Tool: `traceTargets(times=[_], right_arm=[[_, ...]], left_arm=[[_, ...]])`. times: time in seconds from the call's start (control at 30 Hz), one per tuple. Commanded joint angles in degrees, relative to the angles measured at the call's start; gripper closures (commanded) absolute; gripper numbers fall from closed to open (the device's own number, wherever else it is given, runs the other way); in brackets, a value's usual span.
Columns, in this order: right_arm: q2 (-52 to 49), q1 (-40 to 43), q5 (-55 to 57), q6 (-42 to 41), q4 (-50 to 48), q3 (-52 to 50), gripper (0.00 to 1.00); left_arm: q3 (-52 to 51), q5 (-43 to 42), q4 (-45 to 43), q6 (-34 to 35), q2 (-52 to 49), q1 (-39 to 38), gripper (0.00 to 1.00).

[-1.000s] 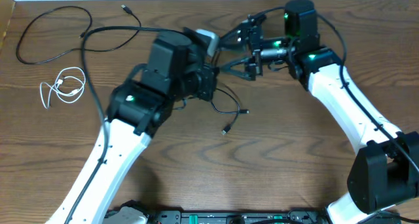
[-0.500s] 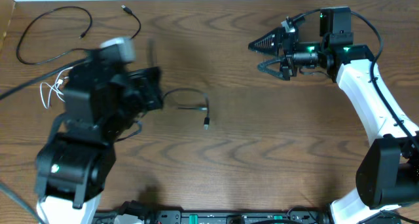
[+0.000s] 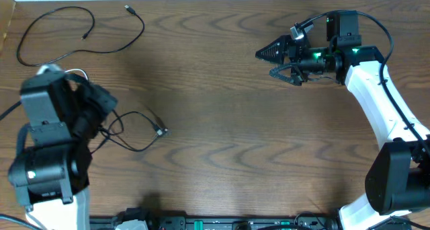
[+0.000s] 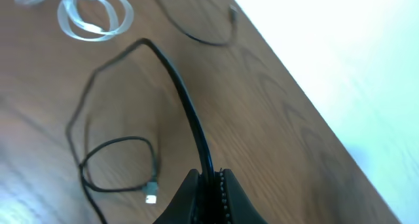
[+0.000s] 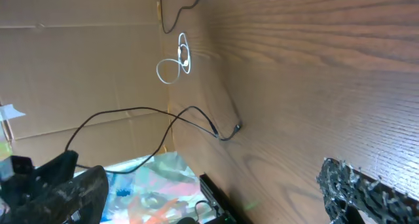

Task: Untangle cables
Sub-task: 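Carry the dark cable with the left gripper to the lower-left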

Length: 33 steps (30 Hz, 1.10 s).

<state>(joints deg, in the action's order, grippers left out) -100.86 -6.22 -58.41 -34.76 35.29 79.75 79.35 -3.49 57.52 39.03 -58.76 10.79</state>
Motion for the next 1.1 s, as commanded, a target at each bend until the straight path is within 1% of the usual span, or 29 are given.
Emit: traceTargets(times=[0.0,0.13,0.27,0.43,0.47,0.53,0.6,0.77,0.87,0.9,1.07], right_arm=[[0.46,0.02,0.50,1.49,0.81,0.26,0.01],[0.46,0.02,0.70,1.66,1.25,0.26,0.01],[0.46,0.02,1.11,1.92,1.84,0.26,0.01],[0.46,0.00,1.11,6.25,2.29,0.26,0.01],[0.46,0.00,1.16,6.82,2.62,0.26,0.01],[0.46,0.02,1.57,7.78,3.43,0.26,0.01],[0.46,0.00,3.10,8.72,4.61,0.26,0.01],[0.46,0.00,5.88,8.74,6.27,0.26,0.01],[0.46,0.00,6.56,8.72,6.38,0.26,0.01],[0.46,0.02,7.13,8.72,6.43,0.26,0.01],[0.46,0.00,7.50,8.72,6.51,0.26,0.01]], left_arm=[[0.48,1.01,0.83,0.74,-1.97,6.99,0.93],[0.48,1.16,1.16,0.74,-5.22,15.78,0.92],[0.48,1.20,0.48,1.16,-10.80,25.68,0.94],[0.48,1.18,-0.92,8.00,-19.58,35.91,0.92],[0.48,1.20,-1.88,8.04,-21.22,37.22,0.93],[0.48,1.40,-4.15,8.04,-24.09,39.34,0.93],[0.48,1.70,-8.46,8.00,-27.82,41.68,0.92],[0.48,4.74,-15.45,8.00,-33.20,43.89,0.93],[0.48,5.51,-22.43,4.07,-36.44,44.54,0.93],[0.48,5.49,-26.97,0.26,-38.01,44.54,0.93],[0.48,5.51,-32.72,-0.42,-40.72,44.54,0.92]])
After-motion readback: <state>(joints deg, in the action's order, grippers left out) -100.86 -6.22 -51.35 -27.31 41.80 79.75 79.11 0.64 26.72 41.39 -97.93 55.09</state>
